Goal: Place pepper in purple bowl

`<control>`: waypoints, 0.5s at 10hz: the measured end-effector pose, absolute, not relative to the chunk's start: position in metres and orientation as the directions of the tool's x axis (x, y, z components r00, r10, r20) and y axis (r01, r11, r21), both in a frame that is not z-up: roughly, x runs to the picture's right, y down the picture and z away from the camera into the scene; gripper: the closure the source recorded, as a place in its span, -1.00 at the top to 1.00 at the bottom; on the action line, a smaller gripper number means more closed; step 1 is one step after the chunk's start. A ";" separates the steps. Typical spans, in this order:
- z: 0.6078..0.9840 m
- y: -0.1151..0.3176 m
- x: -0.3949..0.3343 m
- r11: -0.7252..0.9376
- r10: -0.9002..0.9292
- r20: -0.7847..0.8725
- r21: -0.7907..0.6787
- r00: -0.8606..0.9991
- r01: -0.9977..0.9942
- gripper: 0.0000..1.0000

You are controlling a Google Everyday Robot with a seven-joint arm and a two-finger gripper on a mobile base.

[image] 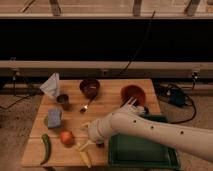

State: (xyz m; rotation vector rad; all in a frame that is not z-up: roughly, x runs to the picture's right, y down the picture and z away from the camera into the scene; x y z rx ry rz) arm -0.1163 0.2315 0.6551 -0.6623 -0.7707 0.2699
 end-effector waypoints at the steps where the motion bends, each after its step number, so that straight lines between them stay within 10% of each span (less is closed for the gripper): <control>1: 0.654 0.232 -0.129 0.766 0.468 0.553 -0.643 0.689 -0.004 0.30; 5: 0.648 0.245 -0.179 0.764 0.484 0.553 -0.645 0.678 -0.019 0.30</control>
